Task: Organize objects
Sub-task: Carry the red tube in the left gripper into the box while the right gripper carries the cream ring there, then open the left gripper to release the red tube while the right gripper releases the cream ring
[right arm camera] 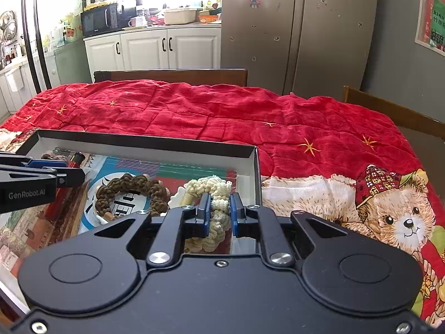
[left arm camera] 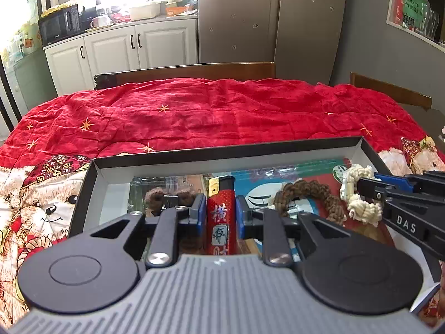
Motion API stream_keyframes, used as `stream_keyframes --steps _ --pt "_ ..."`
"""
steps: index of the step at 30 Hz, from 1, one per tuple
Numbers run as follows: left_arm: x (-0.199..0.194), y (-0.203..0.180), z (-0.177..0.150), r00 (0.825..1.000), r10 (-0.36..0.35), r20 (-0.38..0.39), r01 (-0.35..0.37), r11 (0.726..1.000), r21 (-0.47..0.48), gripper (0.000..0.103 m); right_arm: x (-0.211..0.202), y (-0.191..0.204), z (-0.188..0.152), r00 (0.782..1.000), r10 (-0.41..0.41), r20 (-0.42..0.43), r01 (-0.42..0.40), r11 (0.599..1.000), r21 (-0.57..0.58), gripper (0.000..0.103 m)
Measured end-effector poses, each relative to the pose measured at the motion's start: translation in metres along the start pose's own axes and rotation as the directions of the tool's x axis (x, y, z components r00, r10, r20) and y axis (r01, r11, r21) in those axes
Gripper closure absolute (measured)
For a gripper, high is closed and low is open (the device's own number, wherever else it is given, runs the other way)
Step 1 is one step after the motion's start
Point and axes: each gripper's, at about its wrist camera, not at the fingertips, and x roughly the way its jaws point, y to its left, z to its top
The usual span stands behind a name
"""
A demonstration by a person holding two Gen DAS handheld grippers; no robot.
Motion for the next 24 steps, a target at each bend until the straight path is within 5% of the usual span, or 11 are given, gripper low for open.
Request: stream_keyframes --steps 16,24 --pt "0.0010 -0.0004 -0.0032 1.000 0.002 -0.005 -0.002 1.000 0.006 0.076 0.0063 0.0021 0.0004 0.999 -0.014 -0.038 0.013 1.000 -0.019 0.088" --pt "-0.0028 -0.0030 -0.0034 1.000 -0.005 0.005 0.005 1.000 0.019 0.053 0.0033 0.0032 0.0005 0.999 -0.021 -0.026 0.020 1.000 -0.021 0.083"
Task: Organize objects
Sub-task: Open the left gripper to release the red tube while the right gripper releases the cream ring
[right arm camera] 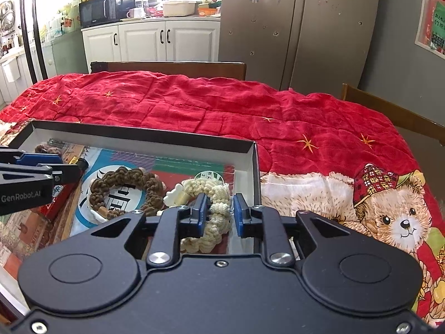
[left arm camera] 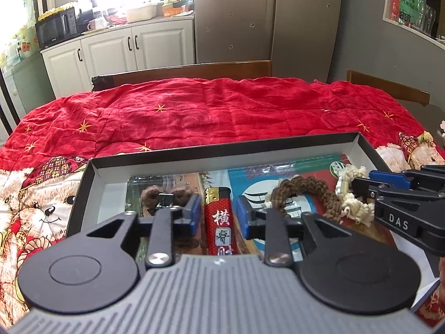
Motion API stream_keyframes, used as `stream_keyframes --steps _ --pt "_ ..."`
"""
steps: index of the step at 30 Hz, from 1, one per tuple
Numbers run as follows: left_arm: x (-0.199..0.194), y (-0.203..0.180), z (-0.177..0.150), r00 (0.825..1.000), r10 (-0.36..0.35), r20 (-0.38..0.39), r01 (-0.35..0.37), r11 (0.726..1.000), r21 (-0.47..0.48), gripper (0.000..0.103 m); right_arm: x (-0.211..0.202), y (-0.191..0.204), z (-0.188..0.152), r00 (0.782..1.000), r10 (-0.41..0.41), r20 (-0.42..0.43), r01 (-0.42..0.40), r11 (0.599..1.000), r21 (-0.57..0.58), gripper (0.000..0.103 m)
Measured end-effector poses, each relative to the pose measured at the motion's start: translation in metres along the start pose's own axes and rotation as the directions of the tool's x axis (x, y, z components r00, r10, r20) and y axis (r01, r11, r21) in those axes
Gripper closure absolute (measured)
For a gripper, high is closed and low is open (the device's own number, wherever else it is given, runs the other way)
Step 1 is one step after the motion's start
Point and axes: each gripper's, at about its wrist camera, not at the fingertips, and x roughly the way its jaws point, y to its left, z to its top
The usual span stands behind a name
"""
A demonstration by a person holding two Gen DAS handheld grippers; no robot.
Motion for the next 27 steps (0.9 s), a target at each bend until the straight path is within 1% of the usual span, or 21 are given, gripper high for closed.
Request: stream_keyframes --steps 1,3,5,10,12,17,19,21,22,24,25,27 --pt "-0.001 0.000 0.000 1.000 0.001 0.004 -0.001 1.000 0.000 0.053 -0.001 0.000 0.000 1.000 0.000 0.004 0.000 1.000 0.002 0.082" --pt "-0.003 0.000 0.000 1.000 -0.007 0.010 0.007 1.000 0.005 0.046 -0.004 0.000 -0.001 1.000 -0.002 0.020 0.002 1.000 0.005 0.078" --pt "-0.006 -0.001 0.000 1.000 -0.010 0.019 0.010 1.000 0.008 0.042 -0.008 -0.001 -0.002 0.999 0.005 0.037 -0.005 1.000 0.013 0.071" --pt "-0.015 0.000 0.000 0.999 -0.019 0.042 0.019 1.000 0.009 0.035 -0.021 0.000 -0.003 0.997 0.029 0.065 -0.030 0.999 0.021 0.069" --pt "-0.020 0.000 -0.001 0.998 -0.017 0.055 0.017 1.000 0.014 0.028 -0.028 0.000 -0.004 0.996 0.037 0.078 -0.038 0.999 0.019 0.069" --pt "-0.040 0.002 -0.002 0.994 -0.005 0.110 0.002 1.000 0.023 0.017 -0.048 0.002 -0.008 0.992 0.059 0.114 -0.061 0.998 0.014 0.064" --pt "-0.049 0.003 -0.003 0.992 -0.006 0.127 0.002 0.999 0.032 0.016 -0.057 0.003 -0.010 0.990 0.076 0.122 -0.078 0.997 0.011 0.064" --pt "-0.059 0.002 -0.006 0.989 0.012 0.147 -0.019 0.999 0.049 0.011 -0.068 0.005 -0.012 0.987 0.090 0.132 -0.090 0.996 -0.005 0.061" --pt "-0.065 0.000 -0.009 0.985 0.030 0.169 -0.041 0.997 0.061 0.010 -0.074 0.007 -0.014 0.986 0.094 0.138 -0.093 0.996 -0.018 0.058" --pt "-0.076 -0.002 -0.013 0.978 0.045 0.205 -0.064 0.994 0.086 0.004 -0.087 0.013 -0.020 0.983 0.100 0.152 -0.093 0.994 -0.051 0.056" --pt "-0.081 -0.002 -0.016 0.975 0.043 0.216 -0.064 0.994 0.089 0.003 -0.094 0.016 -0.023 0.982 0.099 0.160 -0.089 0.994 -0.068 0.055" --pt "-0.091 0.001 -0.018 0.974 0.021 0.224 -0.037 0.997 0.068 0.003 -0.107 0.021 -0.028 0.979 0.093 0.182 -0.077 0.993 -0.090 0.048"
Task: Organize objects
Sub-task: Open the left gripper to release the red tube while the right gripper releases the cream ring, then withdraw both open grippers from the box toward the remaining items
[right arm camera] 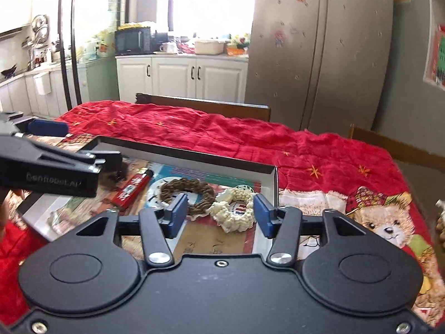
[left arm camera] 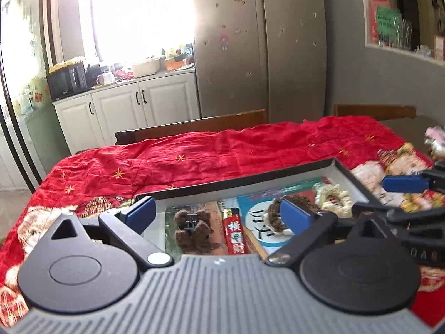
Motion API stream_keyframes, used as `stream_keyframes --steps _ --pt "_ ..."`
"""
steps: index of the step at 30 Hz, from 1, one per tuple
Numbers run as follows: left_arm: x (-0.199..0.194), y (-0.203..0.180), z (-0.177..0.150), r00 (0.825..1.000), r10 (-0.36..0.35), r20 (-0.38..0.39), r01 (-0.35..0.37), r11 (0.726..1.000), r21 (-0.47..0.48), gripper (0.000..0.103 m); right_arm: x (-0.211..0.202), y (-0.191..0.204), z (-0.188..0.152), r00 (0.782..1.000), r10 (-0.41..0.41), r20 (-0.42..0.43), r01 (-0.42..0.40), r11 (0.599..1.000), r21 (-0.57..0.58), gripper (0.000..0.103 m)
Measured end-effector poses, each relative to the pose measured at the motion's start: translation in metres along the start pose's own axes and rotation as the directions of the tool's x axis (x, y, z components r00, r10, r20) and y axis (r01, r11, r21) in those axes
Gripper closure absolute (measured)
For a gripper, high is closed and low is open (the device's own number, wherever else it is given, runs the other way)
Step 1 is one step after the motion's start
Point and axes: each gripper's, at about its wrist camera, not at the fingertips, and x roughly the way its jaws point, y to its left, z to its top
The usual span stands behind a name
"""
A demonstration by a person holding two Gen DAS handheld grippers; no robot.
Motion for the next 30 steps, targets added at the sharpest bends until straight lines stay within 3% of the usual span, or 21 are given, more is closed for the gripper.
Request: stream_keyframes --steps 2,6,9,19,28,30 --pt "-0.009 0.006 -0.001 0.999 -0.036 0.002 0.036 0.998 -0.048 0.003 -0.016 0.006 -0.003 1.000 -0.013 0.028 0.013 1.000 -0.018 0.036" --pt "-0.027 0.020 -0.009 0.997 -0.077 0.015 0.078 0.988 -0.130 0.003 -0.040 0.008 -0.008 0.999 0.023 0.025 -0.023 1.000 0.006 0.031" --pt "-0.040 0.029 -0.020 0.996 -0.090 0.019 0.092 0.981 -0.173 0.002 -0.055 0.007 -0.016 0.999 0.033 0.014 -0.033 0.999 0.024 0.020" --pt "-0.077 0.043 -0.063 0.997 -0.075 -0.020 0.072 0.989 -0.127 0.001 -0.100 -0.007 -0.054 1.000 0.014 -0.013 -0.013 0.997 0.074 0.019" --pt "-0.086 0.029 -0.092 0.992 -0.114 -0.046 0.113 0.993 -0.037 0.001 -0.119 0.001 -0.087 0.999 0.015 -0.047 -0.014 1.000 0.016 0.025" --pt "-0.083 0.025 -0.097 0.990 -0.128 -0.058 0.126 0.992 -0.030 0.006 -0.120 0.005 -0.097 0.999 0.012 -0.052 -0.012 1.000 -0.003 0.028"
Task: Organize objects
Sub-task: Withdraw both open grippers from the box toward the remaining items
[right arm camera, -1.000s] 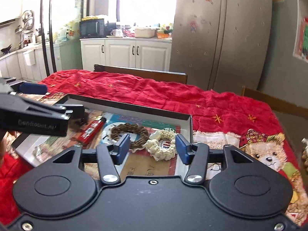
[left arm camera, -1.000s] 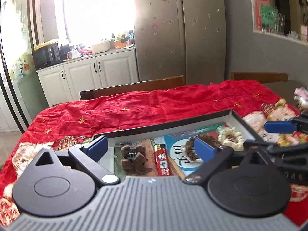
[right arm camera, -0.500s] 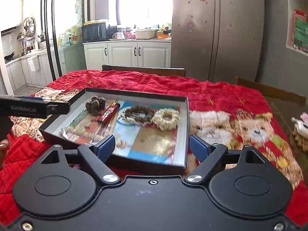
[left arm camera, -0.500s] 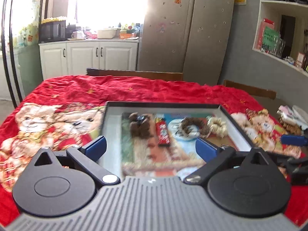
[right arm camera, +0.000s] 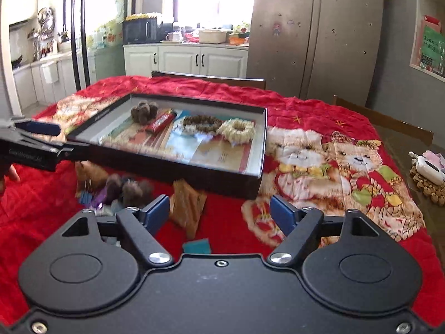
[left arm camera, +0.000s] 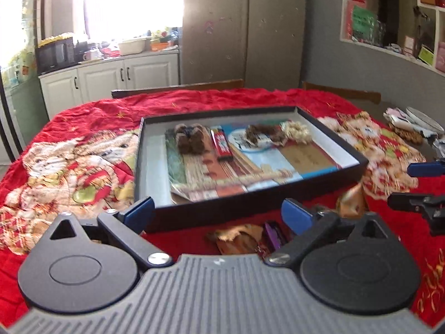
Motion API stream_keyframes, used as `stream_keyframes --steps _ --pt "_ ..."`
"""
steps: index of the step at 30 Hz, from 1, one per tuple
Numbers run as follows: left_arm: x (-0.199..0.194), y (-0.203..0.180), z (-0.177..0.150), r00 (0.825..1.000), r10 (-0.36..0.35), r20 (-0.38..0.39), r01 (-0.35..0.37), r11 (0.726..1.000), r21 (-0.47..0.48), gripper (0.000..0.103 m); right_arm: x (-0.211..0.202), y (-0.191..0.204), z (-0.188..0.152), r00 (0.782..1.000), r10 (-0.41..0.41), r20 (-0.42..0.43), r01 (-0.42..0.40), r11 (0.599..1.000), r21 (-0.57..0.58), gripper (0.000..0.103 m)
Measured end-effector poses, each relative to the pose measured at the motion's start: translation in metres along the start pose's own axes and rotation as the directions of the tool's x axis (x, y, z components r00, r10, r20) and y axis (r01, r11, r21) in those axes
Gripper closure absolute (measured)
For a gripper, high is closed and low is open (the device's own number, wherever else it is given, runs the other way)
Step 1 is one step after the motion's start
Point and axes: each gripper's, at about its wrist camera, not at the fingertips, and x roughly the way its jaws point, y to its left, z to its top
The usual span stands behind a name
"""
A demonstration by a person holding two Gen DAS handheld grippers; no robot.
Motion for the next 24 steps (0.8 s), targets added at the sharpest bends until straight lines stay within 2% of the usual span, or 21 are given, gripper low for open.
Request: stream_keyframes --steps 6,10,13,16,24 --pt "0.015 -0.001 -0.011 0.998 -0.035 -0.049 0.034 0.999 -0.018 0.019 0.002 0.008 -0.021 0.999 0.042 -0.005 -0.042 0.999 -0.025 0.038" --pt "0.021 0.000 -0.017 0.997 -0.050 -0.063 0.048 0.998 -0.033 0.022 0.006 0.014 -0.027 0.999 0.042 -0.014 -0.042 0.998 -0.048 0.043" --pt "0.026 0.000 -0.019 0.996 -0.057 -0.075 0.054 0.998 -0.039 0.028 0.010 0.016 -0.031 0.998 0.053 -0.029 -0.055 0.997 -0.056 0.045" --pt "0.030 0.002 -0.021 0.994 -0.067 -0.086 0.062 0.996 -0.056 0.035 0.016 0.017 -0.034 0.997 0.055 -0.048 -0.058 0.996 -0.065 0.051" --pt "0.034 0.006 -0.021 0.992 -0.087 -0.092 0.079 0.993 -0.082 0.045 0.029 0.013 -0.038 0.995 0.075 -0.068 -0.078 0.996 -0.048 0.057"
